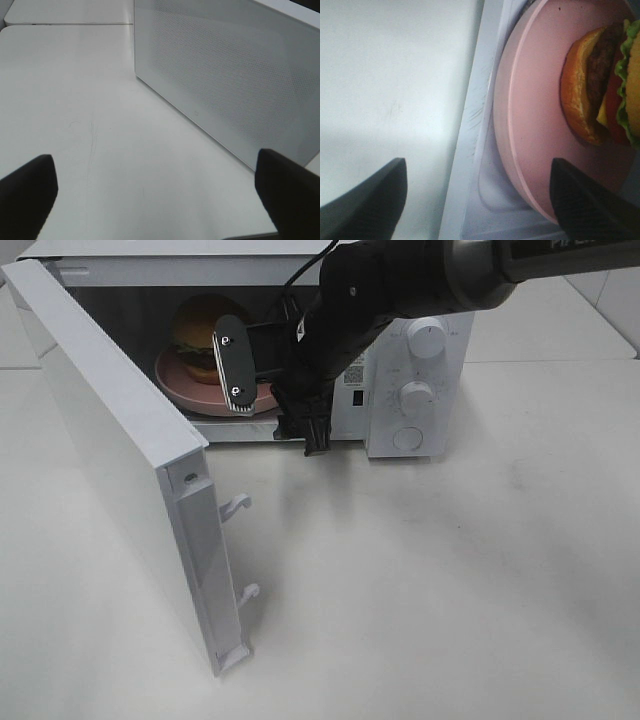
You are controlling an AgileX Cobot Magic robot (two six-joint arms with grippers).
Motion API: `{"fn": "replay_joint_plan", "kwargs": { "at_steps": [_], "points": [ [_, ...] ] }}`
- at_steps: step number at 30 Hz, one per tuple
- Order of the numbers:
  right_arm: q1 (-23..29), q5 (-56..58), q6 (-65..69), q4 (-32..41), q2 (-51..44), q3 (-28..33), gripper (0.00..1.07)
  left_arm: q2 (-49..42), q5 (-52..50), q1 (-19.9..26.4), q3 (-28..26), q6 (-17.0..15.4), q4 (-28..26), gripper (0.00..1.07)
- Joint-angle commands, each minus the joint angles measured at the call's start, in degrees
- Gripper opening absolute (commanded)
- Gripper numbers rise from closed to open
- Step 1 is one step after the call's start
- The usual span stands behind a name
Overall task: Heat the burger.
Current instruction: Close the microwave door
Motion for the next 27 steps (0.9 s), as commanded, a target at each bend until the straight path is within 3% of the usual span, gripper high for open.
{"fn": "replay_joint_plan", "kwargs": {
  "at_steps": [1,19,27],
  "points": [
    [-0.1,-1.0,-0.2,-0.3,-2.2,2.2,0.76,-1.1,-0.6,0.2,0.1,0.1,0.0,1.0],
    [-0.7,-2.3,0.0,-1.9,-15.5,17.5,0.76,-1.1,-0.6,0.2,0.1,0.1,0.0,1.0],
    [-0.7,-2.1,3.2,-1.9,-19.3,21.6,0.76,-1.1,-0.6,0.2,0.1,0.1,0.0,1.0]
  ]
}}
